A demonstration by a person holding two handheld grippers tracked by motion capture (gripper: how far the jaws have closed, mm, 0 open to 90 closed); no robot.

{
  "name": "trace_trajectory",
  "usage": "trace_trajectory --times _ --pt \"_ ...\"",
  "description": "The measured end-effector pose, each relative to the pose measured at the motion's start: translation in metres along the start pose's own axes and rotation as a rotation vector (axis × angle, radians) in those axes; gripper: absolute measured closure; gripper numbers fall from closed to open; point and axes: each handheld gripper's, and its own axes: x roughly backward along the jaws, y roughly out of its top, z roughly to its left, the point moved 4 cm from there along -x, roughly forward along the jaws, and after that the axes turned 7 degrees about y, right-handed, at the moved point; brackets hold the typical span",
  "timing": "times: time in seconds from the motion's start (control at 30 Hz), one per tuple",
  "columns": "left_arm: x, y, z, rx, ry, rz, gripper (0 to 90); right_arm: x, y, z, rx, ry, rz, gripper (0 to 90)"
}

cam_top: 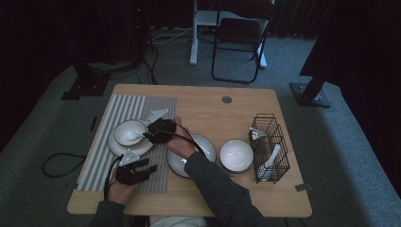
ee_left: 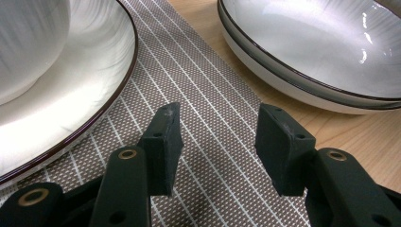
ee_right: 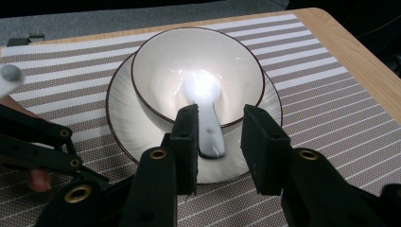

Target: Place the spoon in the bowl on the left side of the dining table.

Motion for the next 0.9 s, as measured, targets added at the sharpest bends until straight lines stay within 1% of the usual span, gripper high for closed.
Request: trace_trajectory --times 0.07,0.13,0.17,0.23,0.3,0.43,0.6,0.63,0.7,0.73,0.77,0.8,0.9 --pt "0.0 0.0 0.0 -0.002 0.001 0.001 51.8 0.004 0.0 0.0 -0.002 -0.008 0.001 64.7" --pt "-0.001 0.0 -0.001 0.0 -0.001 0.002 51.8 0.008 -0.001 0.0 -0.015 -0.004 -0.006 63.8" --pt "-0.001 0.0 -0.001 0.0 -0.001 0.002 51.8 0.008 -0.001 0.0 -0.015 -0.004 -0.006 63.8" --pt "-0.001 0.0 -0.001 0.0 -0.001 0.003 51.8 0.014 -0.003 0.001 -0.018 -0.002 -0.013 62.7" --pt "-0.001 0.0 -0.001 -0.001 -0.001 0.003 51.8 0.016 -0.005 0.001 -0.029 0.003 -0.012 61.5" --pt "0.0 0.0 -0.001 -0.003 0.0 0.003 51.8 0.023 -0.011 0.001 -0.051 0.007 -0.017 60.7" --pt "0.0 0.0 -0.001 0.001 -0.001 0.0 51.8 0.036 -0.02 0.001 -0.095 0.011 -0.033 59.1" --pt "0.0 0.0 -0.001 0.001 -0.001 0.0 51.8 0.036 -0.02 0.001 -0.095 0.011 -0.033 59.1" --pt "-0.001 0.0 0.0 0.003 -0.002 0.001 51.8 0.044 -0.026 0.001 -0.11 0.014 -0.048 57.9" --pt "-0.001 0.0 0.0 0.003 -0.002 0.001 51.8 0.044 -0.026 0.001 -0.11 0.014 -0.048 57.9" --pt "-0.002 0.0 -0.001 0.0 -0.001 0.004 51.8 0.049 -0.031 0.0 -0.127 0.016 -0.054 57.6" --pt "-0.002 0.0 -0.001 0.0 -0.002 0.004 51.8 0.05 -0.033 0.0 -0.133 0.016 -0.056 57.5" --pt "-0.003 0.0 -0.002 -0.003 -0.001 0.006 51.8 0.055 -0.039 -0.002 -0.141 0.006 -0.055 57.1"
